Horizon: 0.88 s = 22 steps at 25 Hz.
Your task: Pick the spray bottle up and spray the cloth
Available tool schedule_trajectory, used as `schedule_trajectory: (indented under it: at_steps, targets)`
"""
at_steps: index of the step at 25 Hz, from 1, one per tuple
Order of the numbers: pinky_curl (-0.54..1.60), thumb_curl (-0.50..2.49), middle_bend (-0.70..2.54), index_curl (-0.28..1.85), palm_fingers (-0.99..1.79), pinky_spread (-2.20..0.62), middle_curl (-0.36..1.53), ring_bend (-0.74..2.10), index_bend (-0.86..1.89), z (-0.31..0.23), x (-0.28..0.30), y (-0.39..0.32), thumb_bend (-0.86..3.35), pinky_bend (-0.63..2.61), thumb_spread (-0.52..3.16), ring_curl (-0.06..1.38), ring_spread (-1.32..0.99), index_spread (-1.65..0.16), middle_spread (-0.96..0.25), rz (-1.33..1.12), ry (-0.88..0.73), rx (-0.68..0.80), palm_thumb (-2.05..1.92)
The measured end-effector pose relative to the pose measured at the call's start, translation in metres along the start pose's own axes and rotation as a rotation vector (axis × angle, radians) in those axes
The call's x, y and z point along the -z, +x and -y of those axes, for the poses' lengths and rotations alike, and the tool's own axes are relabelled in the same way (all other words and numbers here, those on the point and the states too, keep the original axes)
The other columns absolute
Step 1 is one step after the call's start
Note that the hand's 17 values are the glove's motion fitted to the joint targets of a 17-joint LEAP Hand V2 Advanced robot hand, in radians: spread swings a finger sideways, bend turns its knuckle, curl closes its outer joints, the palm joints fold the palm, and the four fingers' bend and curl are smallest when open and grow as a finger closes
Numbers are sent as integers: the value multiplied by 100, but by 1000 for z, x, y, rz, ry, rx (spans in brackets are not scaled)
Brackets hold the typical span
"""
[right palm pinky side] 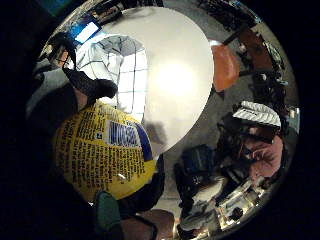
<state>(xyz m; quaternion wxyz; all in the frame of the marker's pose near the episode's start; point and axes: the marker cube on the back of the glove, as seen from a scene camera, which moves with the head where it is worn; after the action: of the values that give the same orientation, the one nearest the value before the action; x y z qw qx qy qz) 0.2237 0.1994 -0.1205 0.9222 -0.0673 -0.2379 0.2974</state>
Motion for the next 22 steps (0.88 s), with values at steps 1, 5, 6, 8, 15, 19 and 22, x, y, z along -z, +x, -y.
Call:
schedule_trajectory:
  at_steps: [1, 5, 6, 8, 15, 19, 22]
  targets:
    - [36, 62, 27, 39, 114, 2, 46, 44, 14, 3, 0, -1, -3, 35, 58, 37, -2, -18, -5, -12, -16, -8, 97]
    - [36, 63, 27, 39, 114, 2, 47, 44, 14, 14, -4, -3, -3, 35, 58, 37, -2, -18, -5, -66, -64, -34, 96]
    - [36, 63, 27, 39, 114, 2, 47, 44, 14, 16, -5, -2, -3, 35, 58, 37, -2, -18, -5, -84, -79, -42, 96]
    - [37, 63, 27, 39, 114, 2, 47, 44, 14, 21, -7, -1, -3, 36, 58, 37, -2, -18, -5, -119, -110, -56, 96]
    - [37, 64, 27, 40, 113, 1, 47, 44, 14, 30, -14, 5, -3, 36, 59, 37, -2, -18, -5, -214, -197, -88, 96]
    - [37, 64, 27, 40, 113, 0, 47, 44, 14, 28, -12, 3, -3, 36, 59, 37, -3, -18, -5, -234, -216, -91, 96]
    - [37, 64, 27, 40, 114, 0, 47, 44, 14, 25, -12, 1, -3, 37, 59, 38, -3, -18, -5, -245, -235, -89, 95]
